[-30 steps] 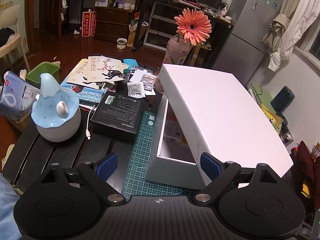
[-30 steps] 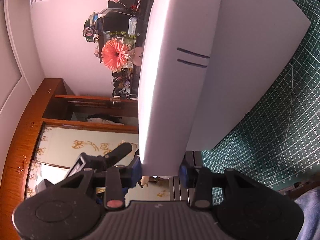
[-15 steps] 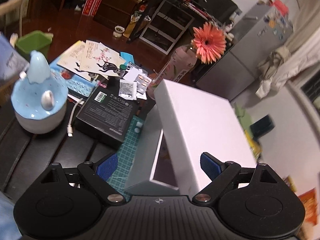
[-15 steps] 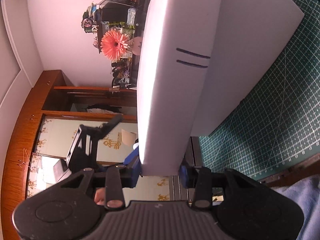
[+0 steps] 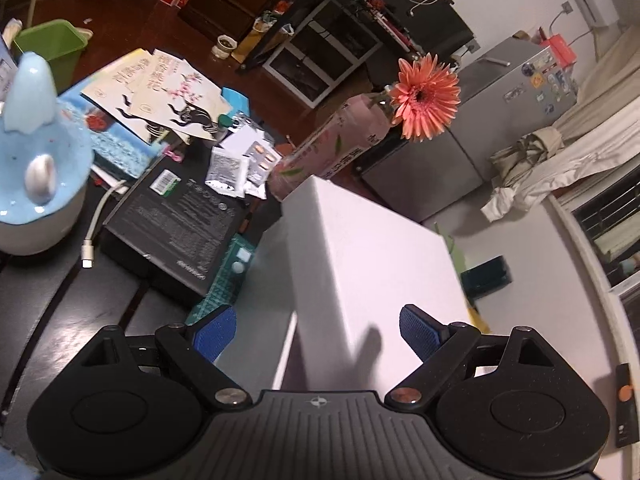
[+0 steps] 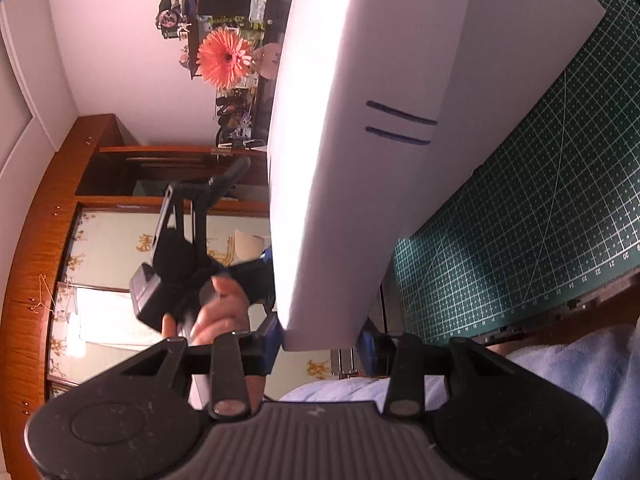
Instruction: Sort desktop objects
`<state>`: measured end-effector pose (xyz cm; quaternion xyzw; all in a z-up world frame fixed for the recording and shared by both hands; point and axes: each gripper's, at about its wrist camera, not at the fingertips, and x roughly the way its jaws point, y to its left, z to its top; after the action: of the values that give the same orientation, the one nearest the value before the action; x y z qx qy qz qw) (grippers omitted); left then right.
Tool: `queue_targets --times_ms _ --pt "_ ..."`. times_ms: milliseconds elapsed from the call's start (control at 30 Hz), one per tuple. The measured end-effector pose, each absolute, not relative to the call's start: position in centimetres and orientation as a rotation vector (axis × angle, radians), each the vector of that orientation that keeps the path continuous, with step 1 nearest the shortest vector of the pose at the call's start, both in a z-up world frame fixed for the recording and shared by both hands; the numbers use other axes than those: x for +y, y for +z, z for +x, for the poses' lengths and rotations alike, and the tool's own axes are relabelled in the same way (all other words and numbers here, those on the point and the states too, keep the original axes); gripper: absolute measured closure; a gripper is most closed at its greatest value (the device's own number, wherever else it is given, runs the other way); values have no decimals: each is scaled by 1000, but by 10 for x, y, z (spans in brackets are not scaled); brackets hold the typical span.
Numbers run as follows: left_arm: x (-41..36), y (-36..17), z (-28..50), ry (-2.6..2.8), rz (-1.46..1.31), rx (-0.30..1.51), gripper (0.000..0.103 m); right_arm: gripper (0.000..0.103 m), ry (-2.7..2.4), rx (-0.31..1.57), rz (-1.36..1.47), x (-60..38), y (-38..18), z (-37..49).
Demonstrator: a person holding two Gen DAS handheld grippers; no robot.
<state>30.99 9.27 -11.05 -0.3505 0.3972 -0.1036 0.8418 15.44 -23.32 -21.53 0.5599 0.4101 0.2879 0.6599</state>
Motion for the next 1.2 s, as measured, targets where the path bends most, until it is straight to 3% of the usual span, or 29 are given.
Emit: queue_targets --times_ms 267,533,867,933,1200 --pt "86 -121 321 -225 -739 863 16 65 674 962 1254 -235 -216 144" --pt "86 -122 319 -260 -775 863 39 65 682 977 1231 -237 -215 141" --pt "80 -109 309 -219 -713 822 52 64 598 909 1136 -253 -198 133" --pt "79 -104 307 -220 -693 813 62 64 585 899 1130 -257 -197 132" --pt "72 -101 304 -228 -657 813 66 64 552 878 1113 -262 -194 129"
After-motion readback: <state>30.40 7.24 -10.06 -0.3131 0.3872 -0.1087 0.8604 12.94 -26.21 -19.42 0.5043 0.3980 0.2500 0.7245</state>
